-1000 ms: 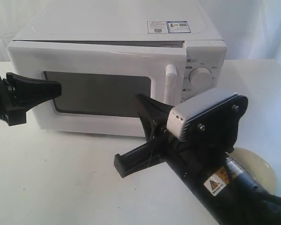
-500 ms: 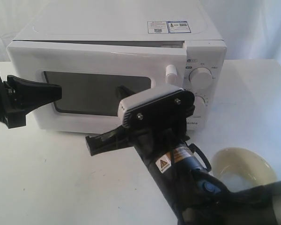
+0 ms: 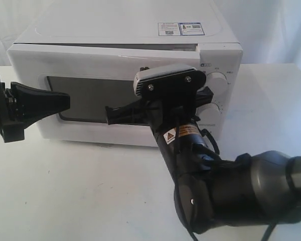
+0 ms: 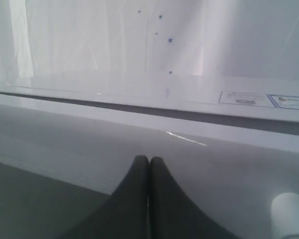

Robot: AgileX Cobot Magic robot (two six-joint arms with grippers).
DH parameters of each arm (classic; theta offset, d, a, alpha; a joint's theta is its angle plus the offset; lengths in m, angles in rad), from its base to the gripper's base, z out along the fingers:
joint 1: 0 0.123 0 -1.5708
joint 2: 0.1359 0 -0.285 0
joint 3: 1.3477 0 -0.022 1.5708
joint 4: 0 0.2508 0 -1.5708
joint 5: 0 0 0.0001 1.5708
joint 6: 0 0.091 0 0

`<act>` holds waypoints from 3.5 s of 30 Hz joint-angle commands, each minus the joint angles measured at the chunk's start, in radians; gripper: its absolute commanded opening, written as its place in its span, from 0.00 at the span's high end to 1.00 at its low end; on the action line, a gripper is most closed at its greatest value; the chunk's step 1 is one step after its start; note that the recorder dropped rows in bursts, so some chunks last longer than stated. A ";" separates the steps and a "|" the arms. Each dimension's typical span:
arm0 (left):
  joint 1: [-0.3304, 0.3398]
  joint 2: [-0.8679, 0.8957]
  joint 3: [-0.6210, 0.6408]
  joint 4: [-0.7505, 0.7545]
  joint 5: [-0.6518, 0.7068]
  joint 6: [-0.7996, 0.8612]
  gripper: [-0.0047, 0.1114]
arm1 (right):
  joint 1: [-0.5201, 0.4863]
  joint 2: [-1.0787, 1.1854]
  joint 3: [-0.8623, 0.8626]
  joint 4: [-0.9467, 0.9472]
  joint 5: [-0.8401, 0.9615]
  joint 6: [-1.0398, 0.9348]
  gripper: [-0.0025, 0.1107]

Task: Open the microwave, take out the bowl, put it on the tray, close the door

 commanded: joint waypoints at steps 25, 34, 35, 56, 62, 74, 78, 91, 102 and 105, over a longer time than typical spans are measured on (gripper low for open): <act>-0.003 -0.002 -0.006 -0.009 0.015 0.000 0.96 | -0.124 0.163 -0.168 0.001 -0.016 -0.012 0.98; -0.003 -0.002 -0.006 -0.009 0.015 0.000 0.96 | -0.087 0.117 -0.104 -0.023 -0.016 -0.016 0.98; -0.003 -0.002 -0.006 -0.009 0.015 0.000 0.96 | -0.074 0.101 -0.089 -0.027 -0.016 -0.014 0.98; -0.003 -0.002 -0.006 -0.009 0.015 0.000 0.96 | 0.081 -0.125 0.137 -0.018 -0.016 -0.017 0.98; -0.003 -0.002 -0.006 -0.009 0.015 0.000 0.96 | 0.081 -0.125 0.137 -0.018 -0.016 -0.017 0.98; -0.003 -0.002 -0.006 -0.009 0.015 0.000 0.96 | 0.081 -0.131 0.138 -0.007 0.123 -0.014 0.98; -0.003 -0.002 -0.006 -0.009 0.015 0.000 0.96 | 0.081 -0.189 0.140 -0.001 0.246 -0.014 0.98; -0.003 -0.002 -0.006 -0.009 0.015 0.000 0.96 | 0.015 -0.617 0.160 -0.002 0.864 -0.079 0.98; -0.003 -0.002 -0.006 -0.009 0.015 0.000 0.96 | -0.226 -0.940 0.379 -0.002 1.033 0.044 0.98; -0.003 -0.002 -0.006 -0.009 0.015 0.000 0.96 | -0.282 -1.031 0.435 -0.002 1.046 0.084 0.98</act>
